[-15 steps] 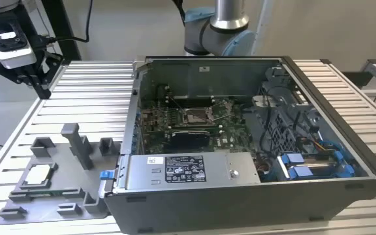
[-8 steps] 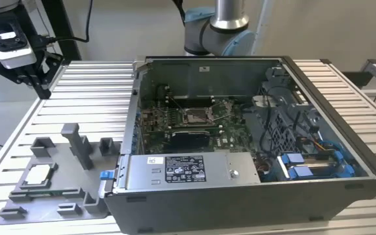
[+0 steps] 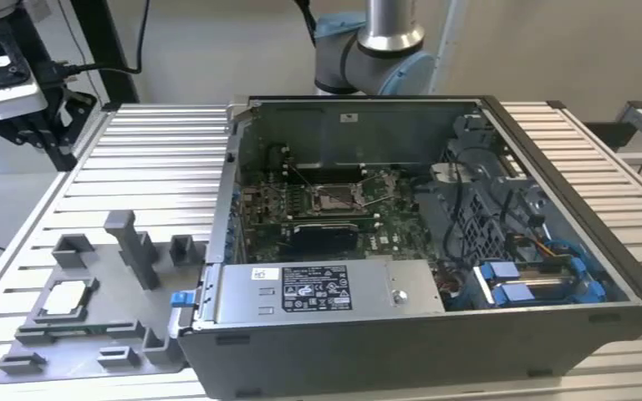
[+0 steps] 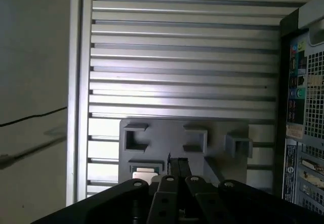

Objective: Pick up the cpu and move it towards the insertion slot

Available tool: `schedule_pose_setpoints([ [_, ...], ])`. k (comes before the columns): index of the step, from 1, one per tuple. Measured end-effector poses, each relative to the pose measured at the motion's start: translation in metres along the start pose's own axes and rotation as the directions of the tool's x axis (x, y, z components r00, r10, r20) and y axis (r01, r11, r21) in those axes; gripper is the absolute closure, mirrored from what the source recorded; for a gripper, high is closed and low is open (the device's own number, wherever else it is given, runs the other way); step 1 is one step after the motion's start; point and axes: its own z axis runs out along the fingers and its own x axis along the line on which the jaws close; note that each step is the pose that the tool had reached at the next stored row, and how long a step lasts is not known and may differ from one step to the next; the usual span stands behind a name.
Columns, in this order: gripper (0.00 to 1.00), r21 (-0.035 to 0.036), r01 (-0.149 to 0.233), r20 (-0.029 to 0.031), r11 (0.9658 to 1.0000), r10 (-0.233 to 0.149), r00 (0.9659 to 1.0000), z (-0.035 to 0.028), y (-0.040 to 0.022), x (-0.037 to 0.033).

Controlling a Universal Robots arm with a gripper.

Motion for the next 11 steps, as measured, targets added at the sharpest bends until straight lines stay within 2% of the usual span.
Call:
schedule_pose_setpoints([
  [5,1.00,0.0000,0.000,-0.0001,1.0000,0.000,1.0000,0.0001,-0.0043,0.0099],
  [11,1.00,0.0000,0.000,0.0000,1.0000,0.000,1.0000,0.0004,-0.0102,0.0151],
])
